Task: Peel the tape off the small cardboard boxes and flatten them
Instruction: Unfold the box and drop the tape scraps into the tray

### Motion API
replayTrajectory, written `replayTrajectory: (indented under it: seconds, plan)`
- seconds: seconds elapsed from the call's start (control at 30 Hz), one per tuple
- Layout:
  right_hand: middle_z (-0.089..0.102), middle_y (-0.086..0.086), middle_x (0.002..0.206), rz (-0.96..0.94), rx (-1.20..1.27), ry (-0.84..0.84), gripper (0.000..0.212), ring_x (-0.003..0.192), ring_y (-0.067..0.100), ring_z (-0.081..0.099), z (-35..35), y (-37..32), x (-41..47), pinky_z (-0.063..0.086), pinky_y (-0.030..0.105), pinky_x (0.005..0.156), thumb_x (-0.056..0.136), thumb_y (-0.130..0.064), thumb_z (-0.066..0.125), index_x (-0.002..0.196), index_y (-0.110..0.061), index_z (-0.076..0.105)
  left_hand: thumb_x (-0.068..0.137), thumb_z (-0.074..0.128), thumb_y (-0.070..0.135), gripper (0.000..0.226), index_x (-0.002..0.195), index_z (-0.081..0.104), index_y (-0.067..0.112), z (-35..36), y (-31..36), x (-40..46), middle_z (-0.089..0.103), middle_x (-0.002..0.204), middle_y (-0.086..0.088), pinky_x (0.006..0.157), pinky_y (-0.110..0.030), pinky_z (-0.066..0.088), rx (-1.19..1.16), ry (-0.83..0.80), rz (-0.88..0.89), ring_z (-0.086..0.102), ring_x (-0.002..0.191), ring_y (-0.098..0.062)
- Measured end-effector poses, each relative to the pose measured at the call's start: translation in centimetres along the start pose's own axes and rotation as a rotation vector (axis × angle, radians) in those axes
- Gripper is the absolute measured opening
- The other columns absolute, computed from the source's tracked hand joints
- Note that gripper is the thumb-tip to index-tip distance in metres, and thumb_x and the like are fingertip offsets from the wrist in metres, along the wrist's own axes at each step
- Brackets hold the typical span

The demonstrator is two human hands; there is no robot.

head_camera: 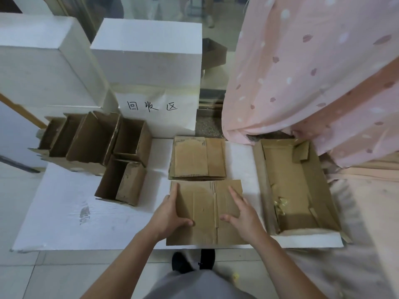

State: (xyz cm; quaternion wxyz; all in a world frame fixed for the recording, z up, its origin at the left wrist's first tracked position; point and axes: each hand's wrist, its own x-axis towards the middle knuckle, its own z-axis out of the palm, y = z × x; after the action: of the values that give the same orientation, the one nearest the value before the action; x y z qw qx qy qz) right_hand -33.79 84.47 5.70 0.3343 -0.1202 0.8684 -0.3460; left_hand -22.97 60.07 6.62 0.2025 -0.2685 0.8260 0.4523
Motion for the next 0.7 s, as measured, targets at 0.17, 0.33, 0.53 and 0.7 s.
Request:
replayTrajectory:
  seconds: [0.17,0.33,0.53,0.7]
  plan:
    - [0.032,-0.007,0.162,-0.035,0.162,0.007,0.084,0.147,0.009,0.030,-0.6,1.8,1.8,0.029,0.030,0.120,0.092,-0.027,0.074,0.157,-0.043,0.023,0.078,0.089,0.035,0.115,0.156,0.005,0.045,0.1,2.0,1.7,0.039,0.146,0.001,0.110,-0.054,0.046,0.023,0.059,-0.021,0.049,0.131,-0.028]
    - [0.042,-0.001,0.156,-0.032,0.172,0.058,0.073,0.139,0.011,0.040,-1.8,0.4,5.5,0.035,0.030,0.115,0.095,-0.021,0.070,0.156,-0.035,0.033,0.086,0.083,0.031,0.093,0.153,0.021,0.047,-1.2,2.9,4.4,0.033,0.150,0.004,0.110,-0.055,0.046,-0.037,0.187,0.004,0.048,0.131,-0.027]
    - [0.046,0.009,0.153,-0.022,0.014,0.107,0.072,0.140,0.024,0.044,-3.3,-2.8,13.1,0.035,0.033,0.116,0.095,-0.025,0.070,0.157,-0.029,0.034,0.089,0.080,0.021,0.073,0.142,0.035,0.043,-4.0,4.6,10.3,0.034,0.135,0.002,0.102,-0.048,0.052,-0.074,0.244,0.051,0.048,0.119,-0.026]
    - [0.046,0.012,0.140,0.022,-0.102,0.136,0.067,0.131,0.030,0.047,-3.6,-4.3,19.3,0.037,0.032,0.108,0.099,-0.031,0.063,0.158,-0.032,0.031,0.090,0.078,0.022,0.075,0.149,0.033,0.036,-5.6,4.9,16.6,0.032,0.143,-0.004,0.103,-0.048,0.050,-0.022,0.249,0.010,0.053,0.118,-0.031]
